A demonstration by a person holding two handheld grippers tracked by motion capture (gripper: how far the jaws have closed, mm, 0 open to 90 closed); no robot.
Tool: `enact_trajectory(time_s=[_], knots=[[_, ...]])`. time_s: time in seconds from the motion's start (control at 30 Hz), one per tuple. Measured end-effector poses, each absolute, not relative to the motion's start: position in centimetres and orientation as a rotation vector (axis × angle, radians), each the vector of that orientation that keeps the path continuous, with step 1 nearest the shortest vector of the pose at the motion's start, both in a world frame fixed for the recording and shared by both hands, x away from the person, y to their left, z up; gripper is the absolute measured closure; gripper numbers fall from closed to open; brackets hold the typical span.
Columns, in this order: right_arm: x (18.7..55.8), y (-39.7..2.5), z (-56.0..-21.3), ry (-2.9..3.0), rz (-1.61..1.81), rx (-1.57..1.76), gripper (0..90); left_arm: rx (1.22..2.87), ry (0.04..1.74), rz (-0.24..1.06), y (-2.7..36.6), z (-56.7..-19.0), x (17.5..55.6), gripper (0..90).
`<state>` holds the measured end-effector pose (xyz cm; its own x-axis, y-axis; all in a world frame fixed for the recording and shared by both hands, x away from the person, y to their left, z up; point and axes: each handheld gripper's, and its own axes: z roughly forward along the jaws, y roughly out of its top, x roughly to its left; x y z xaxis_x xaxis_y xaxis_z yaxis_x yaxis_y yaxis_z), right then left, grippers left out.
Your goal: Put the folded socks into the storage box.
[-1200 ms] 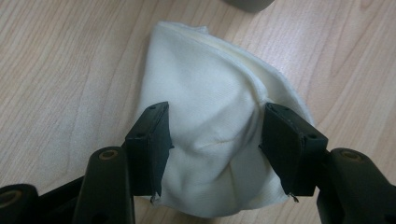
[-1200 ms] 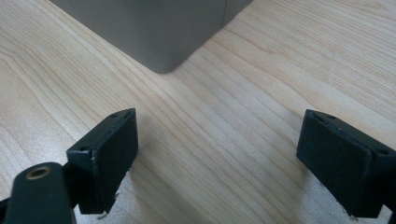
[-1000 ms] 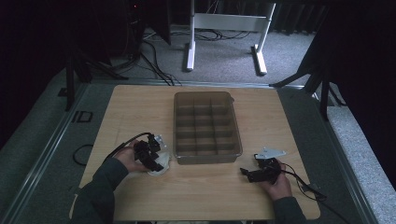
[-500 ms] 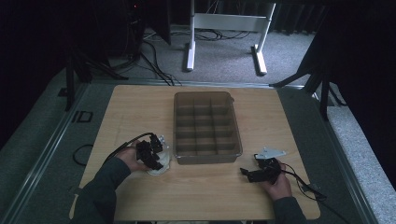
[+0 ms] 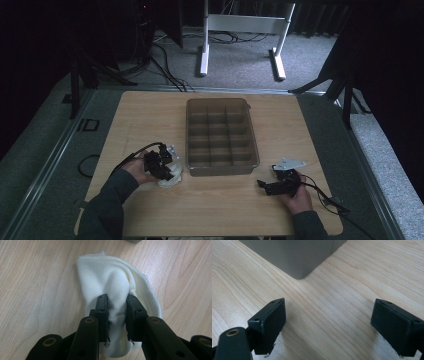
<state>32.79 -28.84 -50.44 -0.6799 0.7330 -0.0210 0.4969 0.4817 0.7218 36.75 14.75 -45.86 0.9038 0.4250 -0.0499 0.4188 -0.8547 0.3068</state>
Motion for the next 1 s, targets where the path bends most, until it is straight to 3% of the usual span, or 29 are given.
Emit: enact_trajectory(time_s=[1.0], knots=[[32.8,-28.8,-50.4,2.405,1.013,1.037,12.3,2.662,0.618,0.057,16.7,-42.8,36.1,74.7]])
